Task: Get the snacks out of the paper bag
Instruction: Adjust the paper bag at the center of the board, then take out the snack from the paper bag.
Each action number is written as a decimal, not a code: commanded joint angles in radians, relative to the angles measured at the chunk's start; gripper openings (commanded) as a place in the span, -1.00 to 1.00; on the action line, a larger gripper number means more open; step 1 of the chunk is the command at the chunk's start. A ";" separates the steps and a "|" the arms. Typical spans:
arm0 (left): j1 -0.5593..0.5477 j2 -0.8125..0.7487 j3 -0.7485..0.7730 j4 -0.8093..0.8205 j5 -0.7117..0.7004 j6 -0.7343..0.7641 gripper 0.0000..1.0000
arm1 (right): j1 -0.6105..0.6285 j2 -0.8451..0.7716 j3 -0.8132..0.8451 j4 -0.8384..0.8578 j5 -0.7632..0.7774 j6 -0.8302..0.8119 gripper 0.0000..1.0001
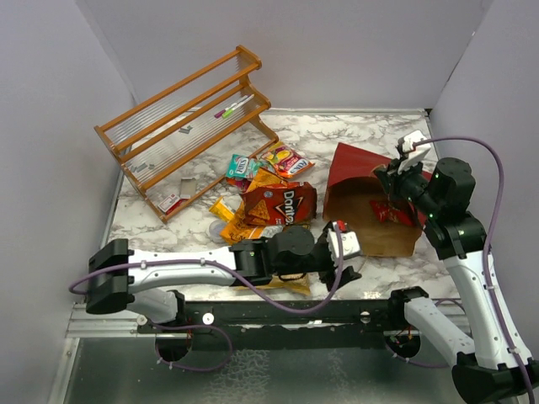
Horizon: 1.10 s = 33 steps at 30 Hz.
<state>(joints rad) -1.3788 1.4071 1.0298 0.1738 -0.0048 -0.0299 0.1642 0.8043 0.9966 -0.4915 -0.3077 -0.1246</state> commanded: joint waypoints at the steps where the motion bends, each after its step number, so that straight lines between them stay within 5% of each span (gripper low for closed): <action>1: -0.003 0.121 0.073 0.067 -0.171 0.137 0.49 | 0.000 -0.026 0.042 0.005 -0.121 0.065 -0.97; 11: 0.007 0.442 0.133 0.375 -0.339 0.326 0.51 | 0.000 -0.031 0.131 -0.026 -0.103 0.123 -0.97; 24: 0.037 0.751 0.395 0.364 -0.605 0.344 0.57 | 0.000 -0.041 0.169 -0.050 -0.098 0.114 -0.97; 33: 0.056 0.812 0.440 0.270 -0.497 0.331 0.36 | 0.000 -0.056 0.168 -0.046 -0.096 0.107 -0.97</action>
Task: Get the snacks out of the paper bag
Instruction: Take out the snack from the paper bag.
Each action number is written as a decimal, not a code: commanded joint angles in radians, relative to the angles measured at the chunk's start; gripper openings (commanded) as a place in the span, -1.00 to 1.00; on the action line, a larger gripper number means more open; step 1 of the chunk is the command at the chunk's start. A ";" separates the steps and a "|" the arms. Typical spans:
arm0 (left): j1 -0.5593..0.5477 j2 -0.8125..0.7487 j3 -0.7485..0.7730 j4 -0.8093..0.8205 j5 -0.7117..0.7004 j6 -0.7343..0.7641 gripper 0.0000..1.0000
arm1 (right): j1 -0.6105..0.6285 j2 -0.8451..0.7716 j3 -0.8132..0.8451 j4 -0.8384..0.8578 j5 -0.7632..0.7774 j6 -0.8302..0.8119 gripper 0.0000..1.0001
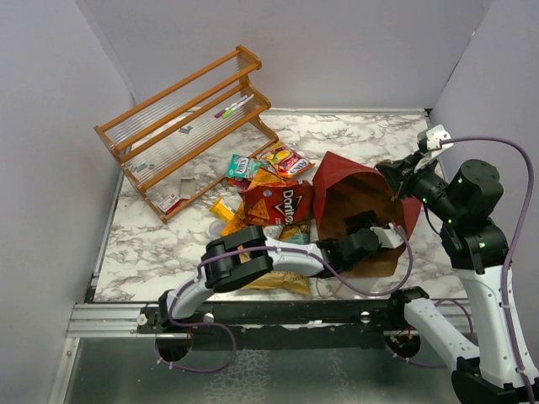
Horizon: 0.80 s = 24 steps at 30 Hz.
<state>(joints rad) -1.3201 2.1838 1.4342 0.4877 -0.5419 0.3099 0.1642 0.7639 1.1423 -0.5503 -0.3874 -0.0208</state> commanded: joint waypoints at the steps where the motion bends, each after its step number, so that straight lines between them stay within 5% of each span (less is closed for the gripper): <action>1: -0.003 0.038 0.034 -0.054 0.059 -0.017 0.31 | 0.000 -0.015 0.025 0.010 -0.011 0.003 -0.97; 13: -0.002 -0.145 0.015 -0.159 0.095 -0.022 -0.97 | 0.000 -0.022 0.019 0.025 0.027 0.005 -0.97; 24: -0.009 -0.642 -0.173 -0.358 0.286 -0.158 -1.00 | 0.000 -0.015 -0.025 0.050 0.072 0.023 -0.97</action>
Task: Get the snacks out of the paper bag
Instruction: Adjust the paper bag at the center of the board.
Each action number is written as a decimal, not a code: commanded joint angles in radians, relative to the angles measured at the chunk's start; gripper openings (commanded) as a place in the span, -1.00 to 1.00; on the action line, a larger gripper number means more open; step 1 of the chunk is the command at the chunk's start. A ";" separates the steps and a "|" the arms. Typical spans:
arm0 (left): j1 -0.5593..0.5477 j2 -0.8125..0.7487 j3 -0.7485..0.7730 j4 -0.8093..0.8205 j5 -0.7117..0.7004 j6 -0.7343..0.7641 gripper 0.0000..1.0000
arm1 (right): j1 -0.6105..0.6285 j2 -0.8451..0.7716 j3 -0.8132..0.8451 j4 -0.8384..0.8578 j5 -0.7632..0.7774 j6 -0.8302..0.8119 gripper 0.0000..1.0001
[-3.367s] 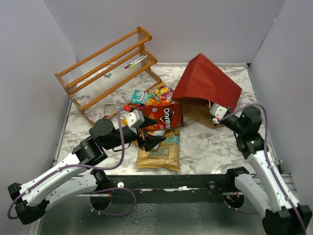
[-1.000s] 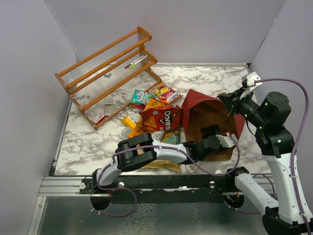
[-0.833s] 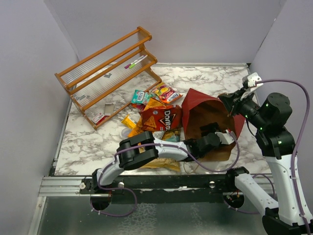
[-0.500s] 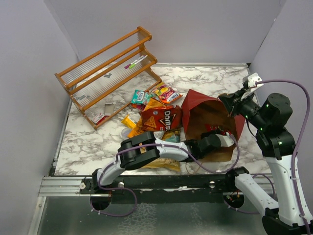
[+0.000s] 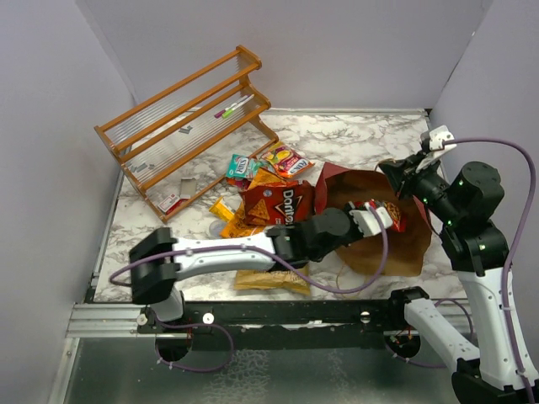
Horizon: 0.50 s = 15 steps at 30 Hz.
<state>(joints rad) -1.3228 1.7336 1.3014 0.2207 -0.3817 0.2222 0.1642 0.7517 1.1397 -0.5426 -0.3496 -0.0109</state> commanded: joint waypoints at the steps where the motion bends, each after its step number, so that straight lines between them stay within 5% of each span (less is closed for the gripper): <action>1: -0.006 -0.244 -0.049 -0.108 0.156 -0.079 -1.00 | 0.000 0.000 -0.029 0.040 0.035 0.013 -0.97; 6: -0.006 -0.516 -0.151 -0.138 0.209 -0.096 -1.00 | 0.000 0.001 -0.077 0.047 0.090 0.096 -0.97; 10: -0.005 -0.694 -0.280 -0.168 -0.042 -0.089 -1.00 | 0.000 0.005 -0.071 0.044 0.126 0.172 -0.97; 15: 0.038 -0.804 -0.444 -0.234 -0.373 -0.193 -1.00 | 0.000 0.009 -0.030 0.054 0.352 0.386 -0.97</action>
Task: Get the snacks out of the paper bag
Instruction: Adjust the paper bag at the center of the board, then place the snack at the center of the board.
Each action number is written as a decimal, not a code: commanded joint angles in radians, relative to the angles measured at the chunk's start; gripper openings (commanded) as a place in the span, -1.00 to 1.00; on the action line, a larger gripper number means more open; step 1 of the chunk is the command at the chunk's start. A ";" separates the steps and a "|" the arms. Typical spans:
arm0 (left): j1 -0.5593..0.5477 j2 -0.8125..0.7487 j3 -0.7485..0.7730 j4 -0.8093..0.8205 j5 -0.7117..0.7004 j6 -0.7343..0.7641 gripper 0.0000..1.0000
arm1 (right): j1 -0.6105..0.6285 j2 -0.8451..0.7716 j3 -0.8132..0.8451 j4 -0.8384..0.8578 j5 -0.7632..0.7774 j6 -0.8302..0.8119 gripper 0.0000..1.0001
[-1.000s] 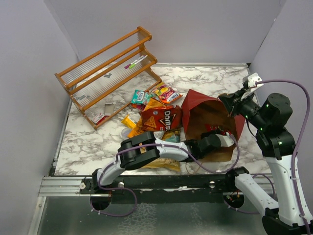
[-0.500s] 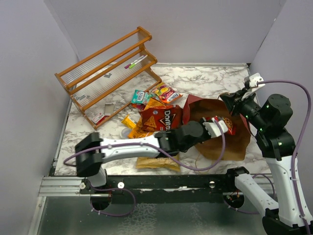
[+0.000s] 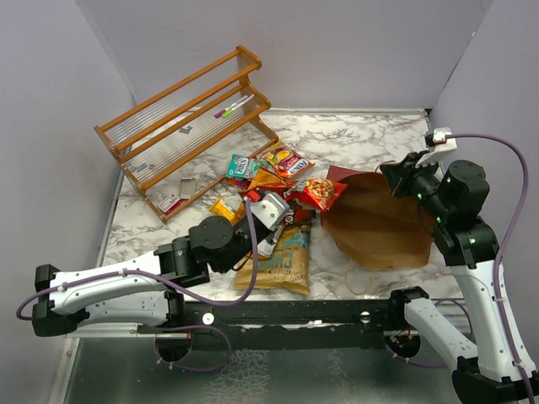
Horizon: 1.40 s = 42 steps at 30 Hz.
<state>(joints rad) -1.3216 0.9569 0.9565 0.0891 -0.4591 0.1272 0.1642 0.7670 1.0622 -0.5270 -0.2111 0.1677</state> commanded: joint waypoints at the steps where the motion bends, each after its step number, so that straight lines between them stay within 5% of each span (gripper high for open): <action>1: 0.058 -0.034 -0.118 -0.135 -0.310 -0.147 -1.00 | 0.000 -0.006 0.054 0.040 0.247 0.258 -0.97; 9: 0.214 -0.017 -0.291 -0.189 -0.136 -0.413 -1.00 | -0.001 0.045 0.062 0.137 0.344 0.483 -0.97; 22: 0.216 0.103 -0.320 -0.217 0.095 -0.493 -1.00 | -0.084 0.582 0.311 0.122 0.439 0.333 -0.96; 35: 0.217 0.167 -0.329 -0.254 0.113 -0.523 -1.00 | -0.311 0.704 0.298 0.256 0.331 0.290 -0.91; 40: 0.217 0.223 -0.306 -0.277 0.075 -0.529 -0.71 | -0.313 0.651 0.284 0.251 0.259 0.229 -0.49; 42: 0.219 0.249 -0.284 -0.302 0.057 -0.526 -0.50 | -0.313 0.612 0.314 0.210 0.268 0.194 0.20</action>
<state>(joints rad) -1.1072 1.1618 0.6399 -0.1406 -0.3672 -0.3820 -0.1497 1.4586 1.3396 -0.3065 0.1078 0.4465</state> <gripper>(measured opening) 0.174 0.347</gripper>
